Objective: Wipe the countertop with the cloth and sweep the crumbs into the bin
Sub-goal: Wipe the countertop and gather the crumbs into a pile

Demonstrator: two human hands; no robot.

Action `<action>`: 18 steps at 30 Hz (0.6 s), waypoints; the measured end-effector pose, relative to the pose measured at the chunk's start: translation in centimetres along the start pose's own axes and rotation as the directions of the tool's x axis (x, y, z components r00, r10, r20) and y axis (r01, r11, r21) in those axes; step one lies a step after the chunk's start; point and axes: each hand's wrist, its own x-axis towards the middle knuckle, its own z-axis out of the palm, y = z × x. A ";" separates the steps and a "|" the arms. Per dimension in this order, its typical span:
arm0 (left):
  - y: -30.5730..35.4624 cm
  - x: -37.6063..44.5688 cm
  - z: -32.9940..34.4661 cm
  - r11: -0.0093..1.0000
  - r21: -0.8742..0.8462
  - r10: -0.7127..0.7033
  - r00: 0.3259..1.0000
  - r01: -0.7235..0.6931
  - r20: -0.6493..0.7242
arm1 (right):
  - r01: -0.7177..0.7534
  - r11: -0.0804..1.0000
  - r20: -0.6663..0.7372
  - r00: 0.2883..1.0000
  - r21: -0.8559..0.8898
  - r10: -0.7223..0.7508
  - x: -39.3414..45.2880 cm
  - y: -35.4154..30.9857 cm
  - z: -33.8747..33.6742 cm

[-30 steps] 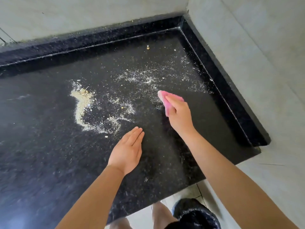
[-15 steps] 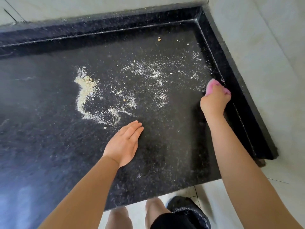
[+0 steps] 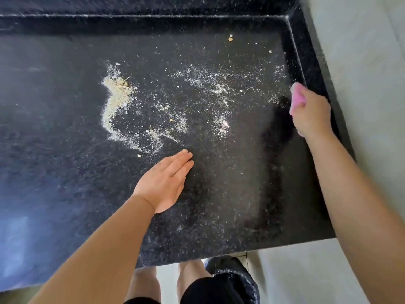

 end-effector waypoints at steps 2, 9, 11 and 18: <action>0.0 0.0 0.0 1.000 -0.004 -0.015 0.999 0.015 0.030 | -0.112 0.989 0.049 0.992 -0.096 0.117 1.4 0.8 1.1; 0.1 0.0 -0.3 0.999 -0.022 -0.031 0.996 0.033 0.085 | -0.261 0.964 0.061 0.964 0.057 0.258 -0.4 0.6 2.1; 0.1 0.2 -0.6 0.999 -0.019 -0.039 0.995 0.041 0.090 | -0.145 0.970 0.138 0.983 0.196 0.119 -2.4 -0.5 2.7; 0.1 0.2 -0.7 0.999 -0.018 -0.041 0.991 0.044 0.128 | 0.221 0.961 -0.145 0.969 0.167 -0.198 -4.2 -2.2 1.6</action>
